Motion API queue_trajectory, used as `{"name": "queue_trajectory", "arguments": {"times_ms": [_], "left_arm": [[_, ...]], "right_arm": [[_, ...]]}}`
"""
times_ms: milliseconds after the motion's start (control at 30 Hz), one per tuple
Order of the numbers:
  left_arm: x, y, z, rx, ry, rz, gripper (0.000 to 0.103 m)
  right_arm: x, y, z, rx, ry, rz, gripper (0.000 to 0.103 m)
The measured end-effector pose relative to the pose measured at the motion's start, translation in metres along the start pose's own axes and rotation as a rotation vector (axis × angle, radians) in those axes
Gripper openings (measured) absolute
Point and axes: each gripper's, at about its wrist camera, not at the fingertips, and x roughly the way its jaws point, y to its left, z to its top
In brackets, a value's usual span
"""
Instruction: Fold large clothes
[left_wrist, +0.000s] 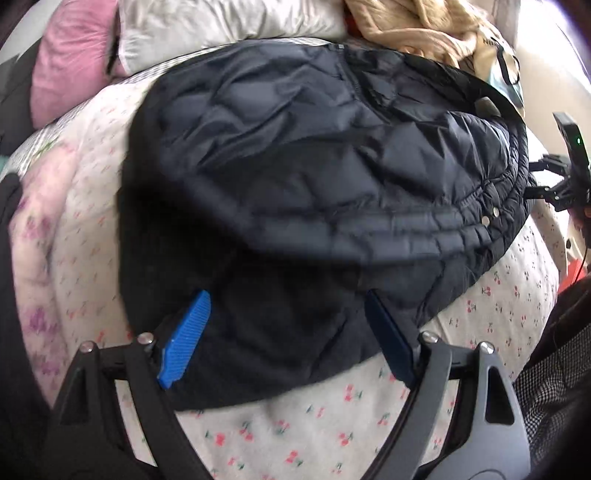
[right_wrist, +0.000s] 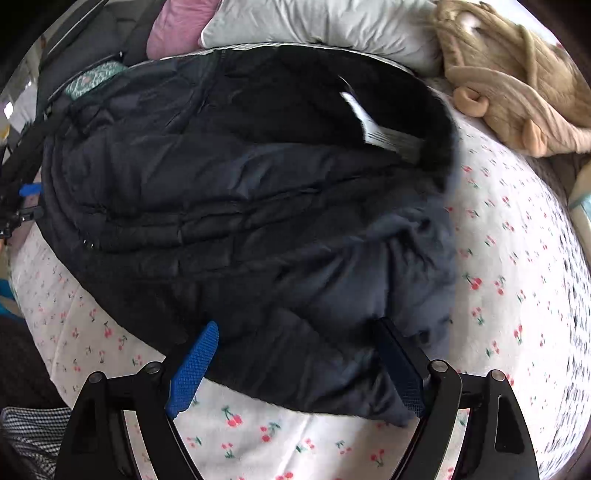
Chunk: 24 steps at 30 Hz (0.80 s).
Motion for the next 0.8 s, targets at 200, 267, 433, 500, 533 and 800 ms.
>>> {"name": "queue_trajectory", "arguments": {"times_ms": [200, 267, 433, 500, 533, 800], "left_arm": [[0.018, -0.016, 0.058, -0.063, -0.029, -0.042, 0.086], [0.021, -0.019, 0.08, -0.107, -0.074, -0.049, 0.086], [0.033, -0.002, 0.109, -0.291, -0.205, -0.018, 0.086], [0.039, 0.015, 0.113, -0.419, -0.242, 0.002, 0.086], [0.04, 0.026, 0.111, -0.497, -0.264, 0.015, 0.085], [0.013, 0.076, 0.085, -0.674, -0.316, 0.15, 0.086]], "right_arm": [[0.011, 0.026, 0.049, -0.031, -0.034, 0.035, 0.087], [0.015, 0.026, 0.069, -0.01, -0.062, 0.054, 0.087], [0.018, -0.004, 0.106, 0.196, -0.202, 0.099, 0.087], [0.019, -0.025, 0.111, 0.321, -0.266, 0.103, 0.087], [0.019, -0.036, 0.11, 0.394, -0.297, 0.096, 0.087], [-0.004, -0.097, 0.075, 0.576, -0.368, -0.02, 0.087]]}}
